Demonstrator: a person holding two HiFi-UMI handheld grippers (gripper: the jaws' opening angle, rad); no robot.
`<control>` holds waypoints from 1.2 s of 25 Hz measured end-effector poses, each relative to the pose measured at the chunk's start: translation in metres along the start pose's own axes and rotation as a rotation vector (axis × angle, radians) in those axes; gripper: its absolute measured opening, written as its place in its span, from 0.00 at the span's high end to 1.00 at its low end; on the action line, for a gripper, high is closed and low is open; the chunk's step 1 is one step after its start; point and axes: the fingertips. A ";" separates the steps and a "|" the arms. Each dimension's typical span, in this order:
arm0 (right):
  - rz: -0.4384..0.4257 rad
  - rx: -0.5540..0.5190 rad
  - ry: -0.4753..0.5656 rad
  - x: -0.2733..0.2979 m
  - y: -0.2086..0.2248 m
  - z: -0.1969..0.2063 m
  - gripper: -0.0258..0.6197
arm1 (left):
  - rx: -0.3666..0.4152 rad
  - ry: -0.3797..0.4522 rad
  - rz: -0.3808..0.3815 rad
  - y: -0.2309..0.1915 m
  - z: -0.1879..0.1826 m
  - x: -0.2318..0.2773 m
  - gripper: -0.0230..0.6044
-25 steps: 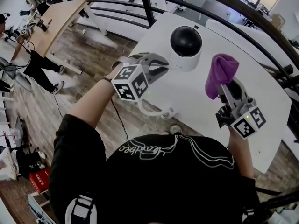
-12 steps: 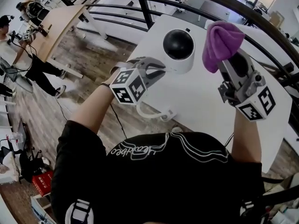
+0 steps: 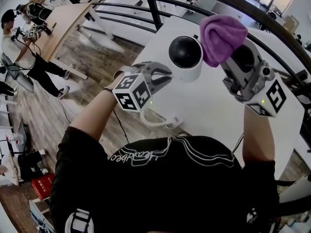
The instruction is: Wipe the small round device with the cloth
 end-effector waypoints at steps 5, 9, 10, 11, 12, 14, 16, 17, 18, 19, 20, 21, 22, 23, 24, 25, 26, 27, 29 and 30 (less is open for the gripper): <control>-0.045 0.027 0.000 0.005 -0.003 0.002 0.86 | -0.018 0.002 0.018 0.000 -0.004 -0.001 0.89; -0.061 0.033 -0.002 0.001 -0.006 0.005 0.86 | -0.016 0.004 0.026 0.002 -0.005 0.002 0.89; -0.064 0.034 -0.005 0.001 -0.007 0.005 0.86 | -0.015 0.004 0.026 0.001 -0.006 0.001 0.89; -0.066 0.035 -0.007 0.002 -0.007 0.005 0.86 | -0.015 0.004 0.026 0.000 -0.007 0.000 0.89; -0.069 0.036 -0.008 0.004 -0.008 0.004 0.86 | -0.014 0.004 0.025 -0.001 -0.007 -0.002 0.89; -0.071 0.041 -0.011 0.008 -0.009 0.001 0.86 | -0.014 0.006 0.020 -0.005 -0.007 -0.006 0.89; -0.068 0.044 -0.016 0.009 -0.010 0.002 0.86 | -0.019 0.012 0.021 -0.007 -0.006 -0.008 0.89; -0.065 0.045 -0.019 0.008 -0.012 0.003 0.86 | -0.023 0.014 0.024 -0.007 -0.005 -0.007 0.89; -0.062 0.042 -0.022 0.005 -0.014 0.006 0.86 | -0.024 0.015 0.026 -0.005 -0.005 -0.004 0.89; -0.058 0.030 -0.029 0.000 -0.016 0.009 0.86 | -0.024 0.014 0.028 -0.003 -0.005 -0.002 0.89; -0.055 0.014 -0.038 -0.004 -0.019 0.013 0.86 | -0.023 0.013 0.028 -0.001 -0.005 0.001 0.89; -0.051 0.001 -0.048 -0.007 -0.022 0.017 0.86 | -0.022 0.012 0.028 0.001 -0.005 0.002 0.89; -0.045 -0.009 -0.058 -0.010 -0.024 0.020 0.86 | -0.022 0.012 0.029 0.002 -0.005 0.003 0.89; -0.039 -0.017 -0.070 -0.013 -0.026 0.023 0.86 | -0.021 0.012 0.030 0.003 -0.004 0.004 0.89; -0.032 -0.026 -0.085 -0.016 -0.028 0.026 0.86 | -0.021 0.014 0.032 0.003 -0.005 0.005 0.89; -0.027 -0.036 -0.100 -0.018 -0.029 0.029 0.86 | -0.021 0.016 0.032 0.003 -0.005 0.005 0.89; -0.024 -0.047 -0.113 -0.019 -0.031 0.032 0.86 | -0.021 0.017 0.030 0.003 -0.005 0.006 0.89; -0.022 -0.056 -0.122 -0.020 -0.032 0.034 0.86 | -0.022 0.018 0.028 0.002 -0.005 0.006 0.89; -0.018 -0.069 -0.137 -0.020 -0.036 0.037 0.86 | -0.025 0.018 0.025 0.002 -0.004 0.004 0.89; -0.013 -0.074 -0.147 -0.020 -0.038 0.039 0.86 | -0.025 0.017 0.024 0.001 -0.004 0.002 0.89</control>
Point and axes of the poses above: the fingertips, and each gripper's own axes: x forward along the fingers, y to its right, z out of its underside, and after that the axes turned 7 degrees about x, right-handed
